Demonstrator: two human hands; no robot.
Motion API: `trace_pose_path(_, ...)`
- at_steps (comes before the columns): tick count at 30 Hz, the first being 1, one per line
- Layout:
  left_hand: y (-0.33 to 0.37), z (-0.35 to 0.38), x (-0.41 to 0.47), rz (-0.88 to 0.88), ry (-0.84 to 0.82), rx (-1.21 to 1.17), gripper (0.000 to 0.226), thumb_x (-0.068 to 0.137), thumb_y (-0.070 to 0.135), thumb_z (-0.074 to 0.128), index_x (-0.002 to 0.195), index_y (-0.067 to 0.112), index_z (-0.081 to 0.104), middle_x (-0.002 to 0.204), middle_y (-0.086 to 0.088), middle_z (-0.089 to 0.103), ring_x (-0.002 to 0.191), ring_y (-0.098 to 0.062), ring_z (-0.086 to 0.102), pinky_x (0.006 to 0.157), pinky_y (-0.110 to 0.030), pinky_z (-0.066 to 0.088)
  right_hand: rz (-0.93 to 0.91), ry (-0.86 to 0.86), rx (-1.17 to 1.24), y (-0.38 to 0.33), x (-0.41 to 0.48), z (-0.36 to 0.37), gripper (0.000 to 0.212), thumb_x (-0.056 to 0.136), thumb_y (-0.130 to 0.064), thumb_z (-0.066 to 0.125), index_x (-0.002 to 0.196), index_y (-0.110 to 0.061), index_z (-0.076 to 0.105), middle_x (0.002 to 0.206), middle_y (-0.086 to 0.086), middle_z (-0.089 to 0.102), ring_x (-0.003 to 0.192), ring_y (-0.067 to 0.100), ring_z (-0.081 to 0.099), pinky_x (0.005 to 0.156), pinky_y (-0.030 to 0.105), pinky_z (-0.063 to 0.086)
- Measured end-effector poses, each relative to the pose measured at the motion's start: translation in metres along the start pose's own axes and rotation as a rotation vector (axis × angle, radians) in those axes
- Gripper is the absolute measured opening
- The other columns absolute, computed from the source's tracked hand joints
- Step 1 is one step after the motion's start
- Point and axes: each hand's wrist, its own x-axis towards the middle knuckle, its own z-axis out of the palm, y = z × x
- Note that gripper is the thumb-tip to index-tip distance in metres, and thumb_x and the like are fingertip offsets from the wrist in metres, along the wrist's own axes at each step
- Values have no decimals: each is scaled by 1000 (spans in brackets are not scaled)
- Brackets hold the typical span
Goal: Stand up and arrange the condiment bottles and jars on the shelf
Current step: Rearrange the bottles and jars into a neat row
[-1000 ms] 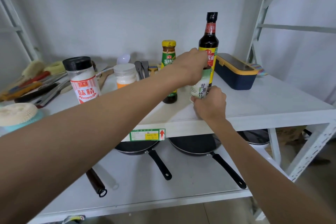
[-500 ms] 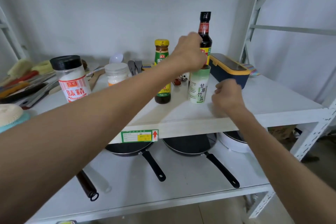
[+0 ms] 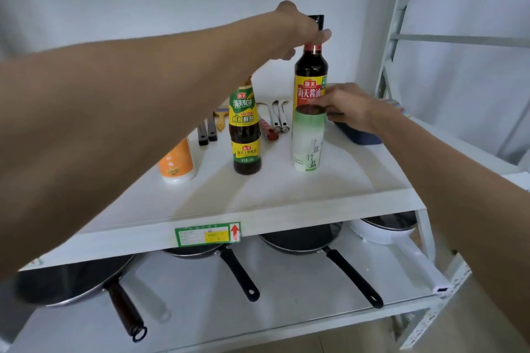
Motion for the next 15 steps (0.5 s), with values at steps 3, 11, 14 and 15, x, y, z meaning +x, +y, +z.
trace_pose_path(3,-5,10,13,-17,-17,28,65,82,35,75,130,8,41,127,-10,60,106,-23,65,87,-30,56,-42,67,-57,9,12,5,83,36,-60,87,109,-25,71,105,-7,75,105,17,69,95,40,52)
trace_pose_path(11,-12,29,25,36,142,199,54,81,27,75,122,10,45,122,-7,54,103,-24,63,76,-30,56,-140,153,-145,13,15,6,52,57,-50,72,105,-30,68,93,-2,76,89,19,73,84,43,59)
trace_pose_path(14,-7,31,24,60,115,203,44,79,26,77,107,11,46,110,-7,55,93,-25,67,71,-31,58,-133,149,-102,1,-11,4,44,63,-31,78,105,-20,69,96,2,75,93,21,72,86,44,59)
trace_pose_path(15,-4,32,23,64,97,195,43,79,26,78,103,11,45,108,-7,54,91,-26,67,70,-31,58,-121,136,-84,0,-16,2,44,68,-20,79,110,-15,68,98,4,73,96,22,70,89,44,58)
